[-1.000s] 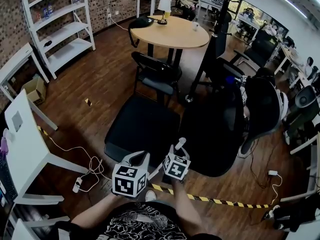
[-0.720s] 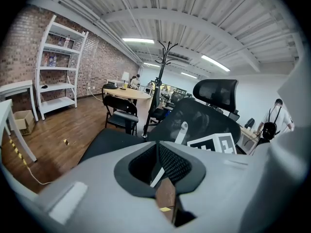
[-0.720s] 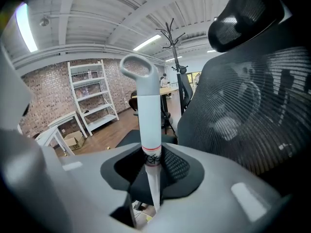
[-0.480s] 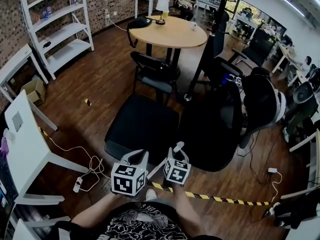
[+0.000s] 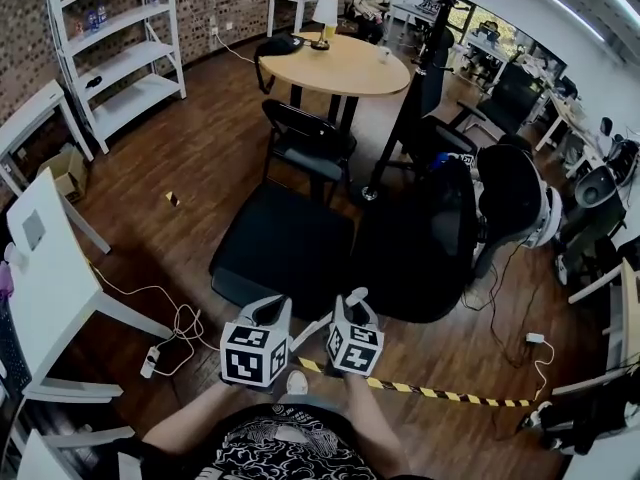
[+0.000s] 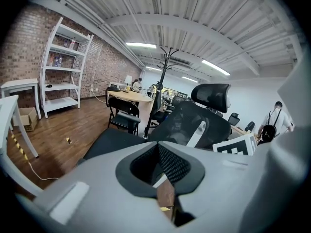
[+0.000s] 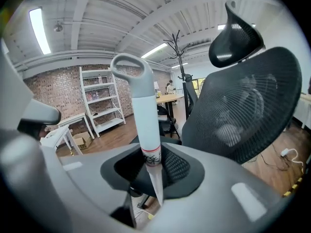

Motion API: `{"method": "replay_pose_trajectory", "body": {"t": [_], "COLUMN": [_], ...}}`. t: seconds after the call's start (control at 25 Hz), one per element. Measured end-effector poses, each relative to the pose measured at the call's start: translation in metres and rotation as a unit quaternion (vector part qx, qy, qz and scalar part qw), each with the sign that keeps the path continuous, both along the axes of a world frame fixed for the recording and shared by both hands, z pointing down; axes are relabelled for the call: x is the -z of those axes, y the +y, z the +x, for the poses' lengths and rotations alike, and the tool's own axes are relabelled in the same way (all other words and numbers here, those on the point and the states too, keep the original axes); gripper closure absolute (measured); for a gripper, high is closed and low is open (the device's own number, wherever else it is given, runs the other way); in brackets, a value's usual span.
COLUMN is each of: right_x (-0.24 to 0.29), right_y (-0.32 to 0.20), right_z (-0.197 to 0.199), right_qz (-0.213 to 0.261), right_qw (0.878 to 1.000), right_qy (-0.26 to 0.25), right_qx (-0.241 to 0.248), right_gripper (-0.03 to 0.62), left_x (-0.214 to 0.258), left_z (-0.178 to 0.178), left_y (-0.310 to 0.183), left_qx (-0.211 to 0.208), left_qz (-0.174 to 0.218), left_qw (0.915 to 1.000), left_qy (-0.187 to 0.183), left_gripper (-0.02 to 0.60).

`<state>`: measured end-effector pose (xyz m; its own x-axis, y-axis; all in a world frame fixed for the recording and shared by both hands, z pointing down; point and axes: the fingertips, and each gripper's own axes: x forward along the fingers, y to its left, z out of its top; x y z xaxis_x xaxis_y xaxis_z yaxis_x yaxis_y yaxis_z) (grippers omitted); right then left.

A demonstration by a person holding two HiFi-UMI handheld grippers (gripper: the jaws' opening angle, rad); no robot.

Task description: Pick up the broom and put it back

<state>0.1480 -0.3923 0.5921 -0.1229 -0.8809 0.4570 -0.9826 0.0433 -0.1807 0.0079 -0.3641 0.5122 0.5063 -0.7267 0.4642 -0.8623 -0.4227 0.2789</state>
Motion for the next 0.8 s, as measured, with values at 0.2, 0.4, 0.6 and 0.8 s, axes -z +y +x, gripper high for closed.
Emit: {"method": "replay_pose_trajectory", "body": {"t": [0.2,0.4,0.6,0.8], "right_x": [0.04,0.087,0.13,0.163], "right_y": [0.025,0.047,0.072,0.094], "right_z": [-0.011,-0.019,-0.031,-0.045], "right_qz": [0.038,0.079,0.118,0.147], "right_qw": [0.999,0.996,0.992,0.988], "right_qy": [0.015,0.021,0.025,0.026], "right_qx": [0.016,0.025,0.033,0.039], "right_gripper": [0.496,0.495,0.496,0.496], "left_x": [0.008,0.015,0.025,0.035], "left_z": [-0.008,-0.013,-0.02,-0.026], "left_y": [0.015,0.03,0.048,0.063], "left_qx": [0.003,-0.001,-0.003,-0.008], "left_qz": [0.023,0.04,0.063,0.085], "left_qw": [0.9997,0.9991,0.9978,0.9962], "left_qy": [0.005,0.016,0.022,0.017], "left_gripper": [0.575,0.575,0.577,0.577]}}
